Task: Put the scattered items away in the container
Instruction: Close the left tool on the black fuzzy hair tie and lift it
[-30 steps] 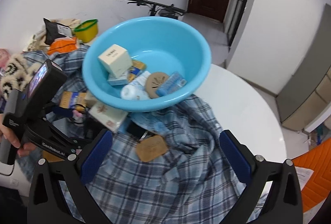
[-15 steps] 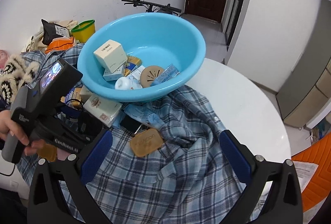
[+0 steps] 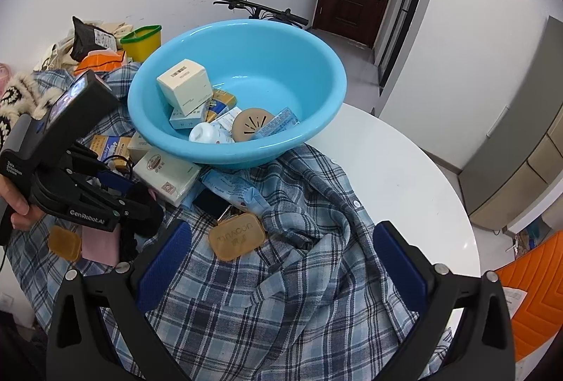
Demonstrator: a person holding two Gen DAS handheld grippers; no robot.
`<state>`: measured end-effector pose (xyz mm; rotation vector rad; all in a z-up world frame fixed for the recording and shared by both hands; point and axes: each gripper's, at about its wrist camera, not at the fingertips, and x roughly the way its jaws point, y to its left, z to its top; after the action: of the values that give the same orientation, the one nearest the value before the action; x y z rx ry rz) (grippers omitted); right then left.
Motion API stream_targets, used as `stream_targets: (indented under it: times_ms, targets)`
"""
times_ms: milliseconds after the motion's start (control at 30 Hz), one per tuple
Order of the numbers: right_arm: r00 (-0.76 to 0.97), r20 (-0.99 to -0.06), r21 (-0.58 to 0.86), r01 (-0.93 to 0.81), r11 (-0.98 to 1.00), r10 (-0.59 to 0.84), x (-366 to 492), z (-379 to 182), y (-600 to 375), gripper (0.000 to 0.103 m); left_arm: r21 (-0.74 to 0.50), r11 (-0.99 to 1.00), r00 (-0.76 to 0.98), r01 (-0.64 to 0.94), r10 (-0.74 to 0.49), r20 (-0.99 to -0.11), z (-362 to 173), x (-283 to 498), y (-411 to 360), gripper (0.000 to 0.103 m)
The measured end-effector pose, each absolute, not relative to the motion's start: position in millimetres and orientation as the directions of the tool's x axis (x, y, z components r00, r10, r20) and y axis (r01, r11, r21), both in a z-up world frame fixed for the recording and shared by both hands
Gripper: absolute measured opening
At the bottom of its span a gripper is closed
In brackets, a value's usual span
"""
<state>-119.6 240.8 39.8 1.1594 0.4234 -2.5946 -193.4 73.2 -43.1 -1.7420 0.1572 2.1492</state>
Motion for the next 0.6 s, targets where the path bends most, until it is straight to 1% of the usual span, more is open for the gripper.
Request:
stream_targets:
  times_ms: [33, 67, 167, 267, 300, 333, 367, 467, 600]
  targets:
    - [-0.643, -0.755, -0.153, 0.358, -0.921, -0.125, -119.7, 39.3, 240.2, 0.103, -0.125, -0.928, -0.174, -0.352, 0.196, -0.965, -47.6, -191.4, 80.9, 0.064]
    - [-0.643, -0.755, -0.152, 0.358, -0.921, -0.126, -119.7, 38.9, 239.5, 0.103, -0.105, -0.930, -0.180, -0.351, 0.177, -0.968, -52.2, -189.3, 88.1, 0.073]
    - [-0.643, -0.756, -0.157, 0.355, -0.922, -0.119, -120.0, 37.3, 239.6, 0.103, -0.075, -0.934, -0.200, -0.348, 0.152, -0.968, -59.9, -187.9, 96.4, 0.074]
    - [-0.647, -0.755, -0.173, 0.351, -0.920, -0.105, -118.2, 36.5, 242.0, 0.103, -0.088, -0.933, -0.186, -0.349, 0.161, -0.969, -66.7, -188.4, 100.5, 0.073]
    - [-0.649, -0.754, -0.180, 0.348, -0.920, -0.098, -117.8, 36.2, 243.1, 0.103, -0.087, -0.934, -0.193, -0.345, 0.162, -0.968, -67.4, -188.4, 100.1, 0.069]
    - [-0.651, -0.753, -0.184, 0.344, -0.921, -0.093, -117.5, 36.2, 244.5, 0.103, -0.090, -0.935, -0.199, -0.342, 0.166, -0.966, -66.9, -188.3, 99.0, 0.056]
    - [-0.653, -0.752, -0.185, 0.340, -0.922, -0.089, -117.1, 36.3, 246.1, 0.103, -0.104, -0.936, -0.202, -0.336, 0.179, -0.963, -65.0, -188.0, 96.8, 0.054]
    - [-0.654, -0.752, -0.183, 0.332, -0.926, -0.086, -116.7, 35.9, 249.7, 0.103, -0.137, -0.931, -0.234, -0.337, 0.224, -0.946, -50.5, -181.7, 90.7, 0.052]
    - [-0.647, -0.756, -0.169, 0.336, -0.927, -0.097, -115.5, 34.1, 251.3, 0.103, -0.089, -0.927, -0.319, -0.365, 0.214, -0.923, -23.0, -164.1, 86.3, 0.052]
